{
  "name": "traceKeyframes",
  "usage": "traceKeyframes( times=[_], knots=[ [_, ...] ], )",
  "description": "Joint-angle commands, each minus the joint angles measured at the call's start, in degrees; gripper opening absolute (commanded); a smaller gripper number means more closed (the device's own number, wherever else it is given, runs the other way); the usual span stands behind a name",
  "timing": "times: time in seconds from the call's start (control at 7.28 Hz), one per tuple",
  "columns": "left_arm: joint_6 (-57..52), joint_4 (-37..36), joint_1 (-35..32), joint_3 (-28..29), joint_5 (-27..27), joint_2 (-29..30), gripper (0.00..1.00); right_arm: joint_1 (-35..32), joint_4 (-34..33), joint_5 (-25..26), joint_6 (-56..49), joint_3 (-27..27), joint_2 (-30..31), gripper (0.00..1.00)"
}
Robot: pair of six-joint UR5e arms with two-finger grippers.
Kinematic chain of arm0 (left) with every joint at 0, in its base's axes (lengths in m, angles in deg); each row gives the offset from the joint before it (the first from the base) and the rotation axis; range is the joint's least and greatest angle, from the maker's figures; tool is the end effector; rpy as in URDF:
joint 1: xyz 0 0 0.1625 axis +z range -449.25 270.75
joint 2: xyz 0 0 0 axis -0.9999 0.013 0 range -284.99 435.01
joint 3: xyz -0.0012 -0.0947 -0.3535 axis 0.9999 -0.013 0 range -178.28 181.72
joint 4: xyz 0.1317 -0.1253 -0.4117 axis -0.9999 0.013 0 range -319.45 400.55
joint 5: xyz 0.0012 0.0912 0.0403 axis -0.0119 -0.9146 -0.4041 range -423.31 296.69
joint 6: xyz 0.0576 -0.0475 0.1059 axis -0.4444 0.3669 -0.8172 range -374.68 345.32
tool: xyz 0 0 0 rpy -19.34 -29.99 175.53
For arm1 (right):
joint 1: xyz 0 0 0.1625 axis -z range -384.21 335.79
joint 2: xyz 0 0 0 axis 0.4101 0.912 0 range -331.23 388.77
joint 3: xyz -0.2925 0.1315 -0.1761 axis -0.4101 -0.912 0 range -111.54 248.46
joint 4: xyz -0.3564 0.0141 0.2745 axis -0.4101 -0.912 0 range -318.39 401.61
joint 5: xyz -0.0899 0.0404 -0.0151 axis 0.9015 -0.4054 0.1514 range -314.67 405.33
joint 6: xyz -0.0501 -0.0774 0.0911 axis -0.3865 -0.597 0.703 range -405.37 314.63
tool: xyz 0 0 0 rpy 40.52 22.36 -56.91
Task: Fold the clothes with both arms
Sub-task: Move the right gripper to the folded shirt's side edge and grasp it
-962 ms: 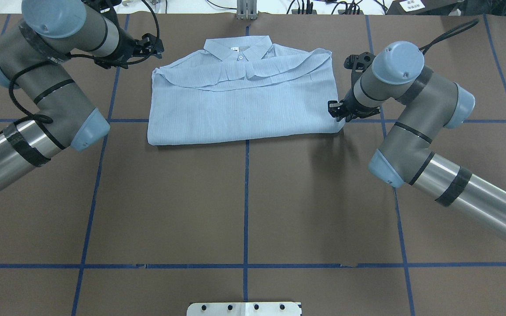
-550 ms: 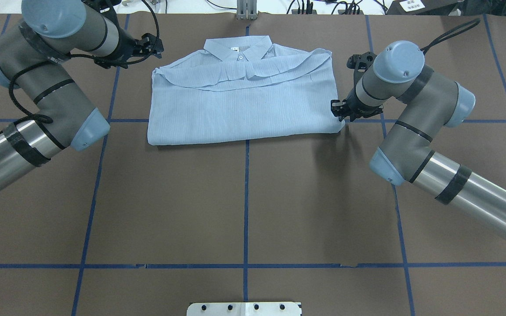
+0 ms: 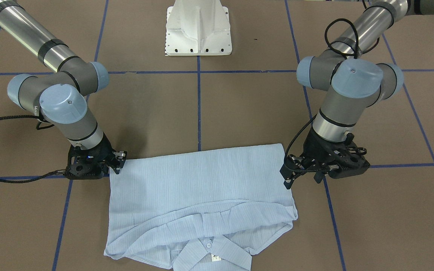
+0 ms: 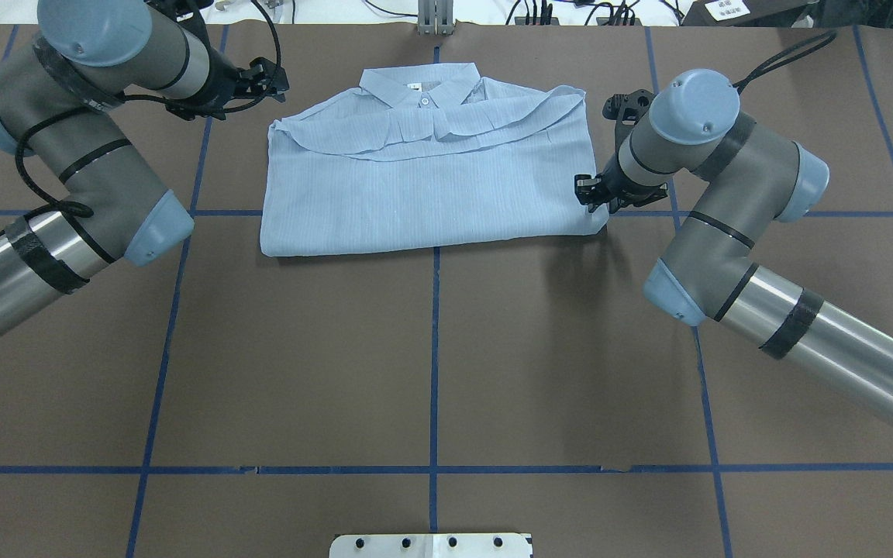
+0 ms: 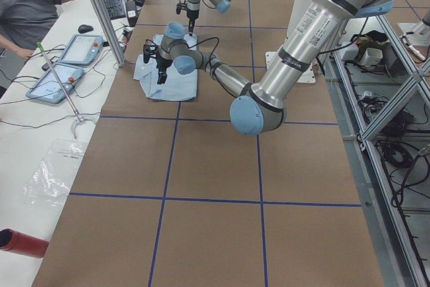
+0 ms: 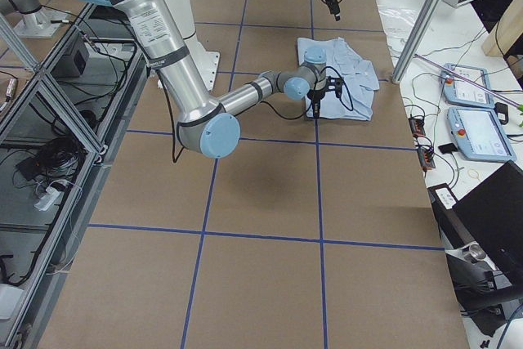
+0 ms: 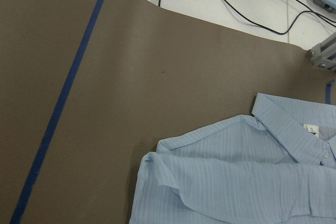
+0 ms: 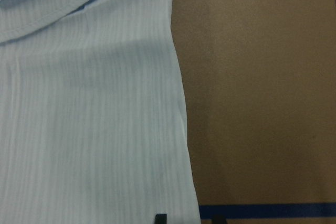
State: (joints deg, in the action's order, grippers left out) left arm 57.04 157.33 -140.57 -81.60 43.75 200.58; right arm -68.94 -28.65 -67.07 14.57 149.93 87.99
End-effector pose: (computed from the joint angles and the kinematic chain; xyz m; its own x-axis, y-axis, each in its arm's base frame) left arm 0.3930 -0.6434 0.2400 0.5212 -0.1713 -0.8361 0.4542 0.8850 0.1019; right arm -0.4662 -0.5800 0.3364 0.6922 0.0338 0.7210 -0.1418 0.9858 0.0900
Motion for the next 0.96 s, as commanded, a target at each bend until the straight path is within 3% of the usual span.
traceKeyframes(
  times=[0.0, 0.55, 0.82],
  knots=[
    [0.0, -0.1, 0.1, 0.0, 0.0, 0.0, 1.0, 1.4, 0.1, -0.1, 0.0, 0.0, 0.1, 0.4],
    [0.0, -0.1, 0.1, 0.0, 0.1, 0.1, 1.0, -0.3, -0.1, -1.5, 0.0, 0.3, 0.3, 0.39],
    [0.0, -0.1, 0.1, 0.0, 0.1, 0.0, 1.0, -0.6, -0.1, -2.5, 0.0, 0.2, 0.4, 0.26]
  ],
)
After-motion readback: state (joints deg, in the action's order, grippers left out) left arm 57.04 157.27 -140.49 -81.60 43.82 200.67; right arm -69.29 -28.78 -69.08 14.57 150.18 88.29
